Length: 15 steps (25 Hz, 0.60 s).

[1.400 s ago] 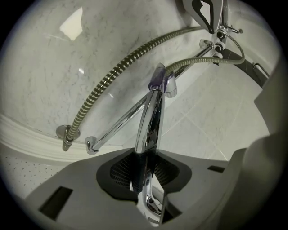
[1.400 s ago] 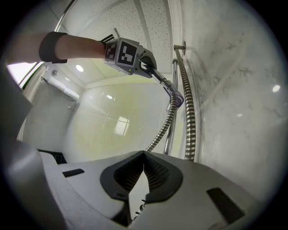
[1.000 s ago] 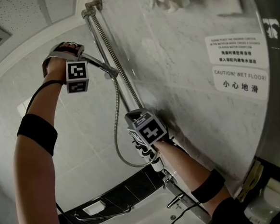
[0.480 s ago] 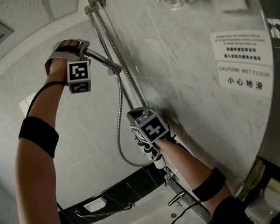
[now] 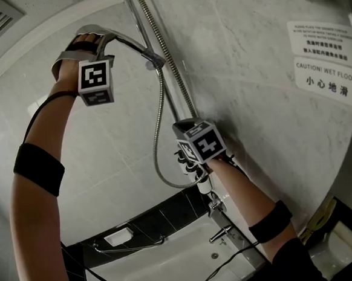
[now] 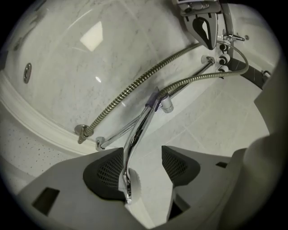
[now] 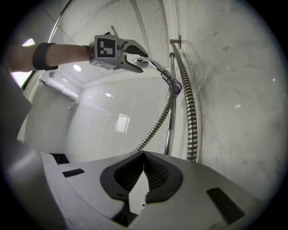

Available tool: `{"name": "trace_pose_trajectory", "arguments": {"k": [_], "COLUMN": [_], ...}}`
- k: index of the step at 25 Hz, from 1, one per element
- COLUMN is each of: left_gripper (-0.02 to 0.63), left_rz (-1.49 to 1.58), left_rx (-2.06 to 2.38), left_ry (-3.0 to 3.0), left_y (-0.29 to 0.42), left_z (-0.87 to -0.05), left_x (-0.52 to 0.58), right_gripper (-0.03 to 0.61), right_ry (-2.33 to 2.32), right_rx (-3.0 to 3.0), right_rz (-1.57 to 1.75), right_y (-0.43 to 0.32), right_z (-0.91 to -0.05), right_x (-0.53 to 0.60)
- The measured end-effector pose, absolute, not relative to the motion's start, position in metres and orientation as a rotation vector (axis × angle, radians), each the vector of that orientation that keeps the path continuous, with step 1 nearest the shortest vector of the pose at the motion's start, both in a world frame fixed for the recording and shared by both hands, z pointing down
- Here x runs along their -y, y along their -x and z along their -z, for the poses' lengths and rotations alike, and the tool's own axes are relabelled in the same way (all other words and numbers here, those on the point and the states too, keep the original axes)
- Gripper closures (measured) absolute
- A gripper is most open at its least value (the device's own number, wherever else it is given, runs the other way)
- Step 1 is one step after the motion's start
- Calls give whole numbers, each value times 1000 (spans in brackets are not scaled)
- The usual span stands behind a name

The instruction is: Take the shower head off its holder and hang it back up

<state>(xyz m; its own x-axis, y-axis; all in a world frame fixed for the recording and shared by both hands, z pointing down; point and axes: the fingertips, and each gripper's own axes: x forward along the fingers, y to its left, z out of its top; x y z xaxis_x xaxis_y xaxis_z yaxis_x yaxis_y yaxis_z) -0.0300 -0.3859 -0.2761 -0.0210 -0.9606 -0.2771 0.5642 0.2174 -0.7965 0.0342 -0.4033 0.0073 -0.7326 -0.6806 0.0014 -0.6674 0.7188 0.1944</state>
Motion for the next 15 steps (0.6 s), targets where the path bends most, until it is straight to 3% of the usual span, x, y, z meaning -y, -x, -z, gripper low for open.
{"name": "trace_pose_trajectory", "arguments": {"k": [2, 4, 6, 10, 15], "left_gripper": [355, 413, 427, 597, 611], "left_rz": [1279, 1239, 1195, 1169, 1144], "left_rx": [-965, -989, -1022, -1090, -1253], "left_ry": [532, 567, 650, 759, 964], "left_y": [40, 48, 54, 88, 149], "left_z": [275, 266, 249, 203, 138], "left_x": [376, 364, 350, 328, 304], "right_gripper": [554, 554, 554, 554, 554], "right_ry": [-1119, -1124, -1116, -1068, -1038], "right_rx": [2849, 2848, 2853, 2871, 2858], "right_rz": [269, 258, 246, 202, 143], "right_y": [-34, -35, -34, -20, -4], "right_z": [-10, -15, -22, -45, -85], "right_x": [402, 401, 397, 386, 378]}}
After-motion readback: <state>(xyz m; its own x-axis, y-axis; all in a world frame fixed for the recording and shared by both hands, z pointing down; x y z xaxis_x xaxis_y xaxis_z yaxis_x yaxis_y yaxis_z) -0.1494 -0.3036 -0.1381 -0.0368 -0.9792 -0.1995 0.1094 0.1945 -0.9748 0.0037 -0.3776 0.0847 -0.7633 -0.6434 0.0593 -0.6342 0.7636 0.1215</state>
